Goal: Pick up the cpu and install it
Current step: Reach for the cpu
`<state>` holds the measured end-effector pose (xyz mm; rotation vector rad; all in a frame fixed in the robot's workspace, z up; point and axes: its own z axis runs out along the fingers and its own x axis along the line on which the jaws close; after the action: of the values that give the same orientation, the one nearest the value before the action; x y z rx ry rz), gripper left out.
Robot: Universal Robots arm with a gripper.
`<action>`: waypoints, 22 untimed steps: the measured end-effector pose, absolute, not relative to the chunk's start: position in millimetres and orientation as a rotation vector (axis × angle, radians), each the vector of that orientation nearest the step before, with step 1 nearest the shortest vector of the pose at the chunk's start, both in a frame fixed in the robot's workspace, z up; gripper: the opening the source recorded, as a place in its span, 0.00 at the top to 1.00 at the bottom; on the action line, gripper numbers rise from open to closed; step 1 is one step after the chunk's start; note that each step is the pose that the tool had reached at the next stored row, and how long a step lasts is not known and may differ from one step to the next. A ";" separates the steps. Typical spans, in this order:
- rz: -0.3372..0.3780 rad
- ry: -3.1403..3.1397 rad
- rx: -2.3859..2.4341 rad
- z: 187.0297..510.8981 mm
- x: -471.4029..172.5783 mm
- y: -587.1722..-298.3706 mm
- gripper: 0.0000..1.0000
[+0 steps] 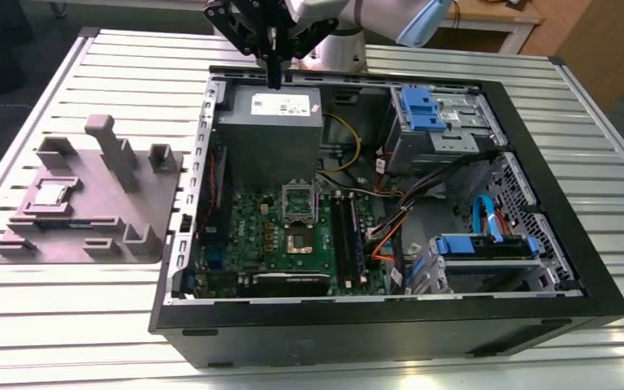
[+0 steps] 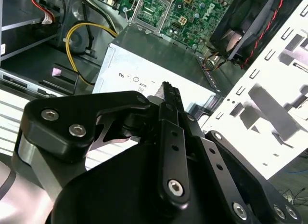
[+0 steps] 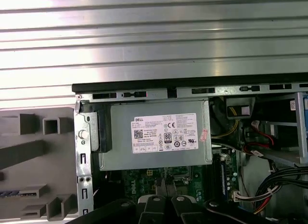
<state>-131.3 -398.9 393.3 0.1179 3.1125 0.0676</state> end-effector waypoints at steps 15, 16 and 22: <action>0.068 3.112 0.118 393.3 -137.5 -398.9 0.90; 0.068 3.113 0.118 393.3 -137.9 -398.9 0.90; 0.068 3.113 0.118 393.3 -139.9 -398.9 0.90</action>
<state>-139.9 -398.9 393.3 0.1179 3.1125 0.0676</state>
